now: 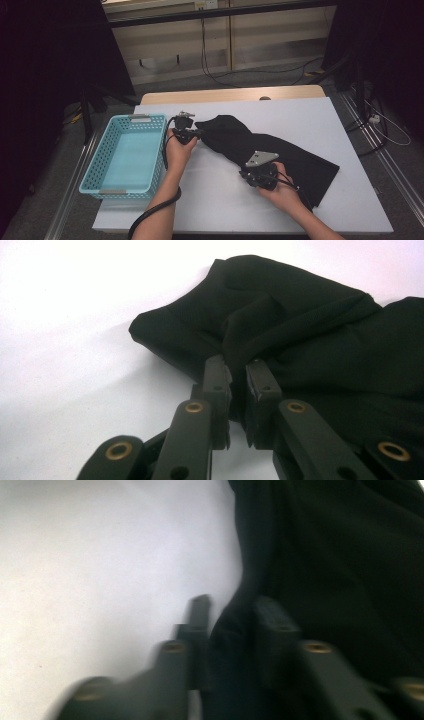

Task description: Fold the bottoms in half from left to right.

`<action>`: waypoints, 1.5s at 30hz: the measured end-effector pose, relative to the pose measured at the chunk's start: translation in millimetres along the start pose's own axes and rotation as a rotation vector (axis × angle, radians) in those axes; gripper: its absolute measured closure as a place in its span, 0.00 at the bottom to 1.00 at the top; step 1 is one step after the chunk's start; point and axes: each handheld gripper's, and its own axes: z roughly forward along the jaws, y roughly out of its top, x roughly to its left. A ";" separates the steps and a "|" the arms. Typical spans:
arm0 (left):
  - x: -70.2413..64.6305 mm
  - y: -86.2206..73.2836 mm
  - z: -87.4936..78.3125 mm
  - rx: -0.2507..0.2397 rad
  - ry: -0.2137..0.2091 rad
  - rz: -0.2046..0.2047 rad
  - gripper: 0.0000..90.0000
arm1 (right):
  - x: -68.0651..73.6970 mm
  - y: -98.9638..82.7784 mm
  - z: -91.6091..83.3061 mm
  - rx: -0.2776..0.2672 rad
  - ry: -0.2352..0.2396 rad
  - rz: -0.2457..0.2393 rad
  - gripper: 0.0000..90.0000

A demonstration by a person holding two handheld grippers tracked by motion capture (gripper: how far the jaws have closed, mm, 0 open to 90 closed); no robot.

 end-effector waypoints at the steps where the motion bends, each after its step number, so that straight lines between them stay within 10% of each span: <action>1: 0.3 -0.1 -0.5 0.001 -0.001 0.000 0.91 | -1.6 0.1 -2.7 0.011 0.007 0.004 0.94; 6: -1.0 -1.6 -2.2 0.009 -0.014 -0.006 0.88 | -2.7 -0.8 -18.6 0.011 0.091 0.022 0.96; 11: 3.0 -5.1 -4.5 0.001 0.041 -0.031 0.48 | -0.1 -11.8 -44.4 0.008 0.198 0.024 0.96; 19: 14.0 -11.8 0.1 0.044 0.148 -0.051 0.42 | -3.5 -18.6 -43.6 0.026 0.223 0.030 0.96; 24: 12.9 -17.0 6.7 0.051 0.141 -0.049 0.46 | -4.2 -19.4 -46.3 0.030 0.226 0.026 0.96; 31: 11.2 -15.8 3.6 0.078 0.050 -0.093 0.92 | -4.0 -20.9 -46.2 0.032 0.231 0.030 0.96; 45: 28.1 5.1 -28.5 0.094 0.124 -0.076 0.97 | 4.6 -16.0 -48.4 0.019 0.308 0.003 0.96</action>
